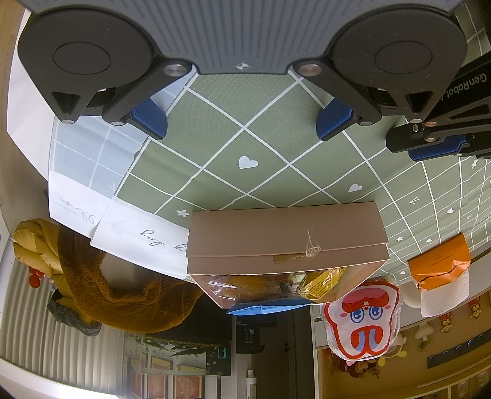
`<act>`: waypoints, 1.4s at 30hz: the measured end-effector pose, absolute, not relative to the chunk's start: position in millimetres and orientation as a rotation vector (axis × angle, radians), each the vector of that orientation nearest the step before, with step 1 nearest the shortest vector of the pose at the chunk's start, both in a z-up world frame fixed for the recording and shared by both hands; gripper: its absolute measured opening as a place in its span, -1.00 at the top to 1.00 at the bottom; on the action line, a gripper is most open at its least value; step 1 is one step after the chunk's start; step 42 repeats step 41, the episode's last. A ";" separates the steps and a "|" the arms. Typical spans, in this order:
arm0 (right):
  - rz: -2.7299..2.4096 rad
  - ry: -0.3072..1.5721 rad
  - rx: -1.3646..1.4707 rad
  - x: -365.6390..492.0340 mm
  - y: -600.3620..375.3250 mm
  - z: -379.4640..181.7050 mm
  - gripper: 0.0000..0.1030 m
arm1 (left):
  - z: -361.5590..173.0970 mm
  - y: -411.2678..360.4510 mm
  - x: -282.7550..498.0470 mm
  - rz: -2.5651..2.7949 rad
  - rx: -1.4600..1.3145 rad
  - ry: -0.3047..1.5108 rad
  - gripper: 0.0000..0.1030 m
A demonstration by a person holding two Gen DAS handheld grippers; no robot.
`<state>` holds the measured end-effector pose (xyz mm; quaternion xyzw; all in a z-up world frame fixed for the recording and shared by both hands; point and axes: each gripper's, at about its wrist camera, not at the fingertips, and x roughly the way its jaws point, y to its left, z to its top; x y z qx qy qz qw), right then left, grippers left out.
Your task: Organize snacks
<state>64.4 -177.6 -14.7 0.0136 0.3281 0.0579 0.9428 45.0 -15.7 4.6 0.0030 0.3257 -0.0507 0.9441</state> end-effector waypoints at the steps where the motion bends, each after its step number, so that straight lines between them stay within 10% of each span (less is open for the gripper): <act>1: 0.118 0.669 0.028 64.4 -177.6 -14.7 -1.00 | 4.7 -15.8 45.0 -0.103 0.006 0.664 0.45; 42: 0.118 0.669 0.027 64.7 -177.5 -14.9 -1.00 | 4.9 -13.2 45.1 -0.109 -0.012 0.663 0.45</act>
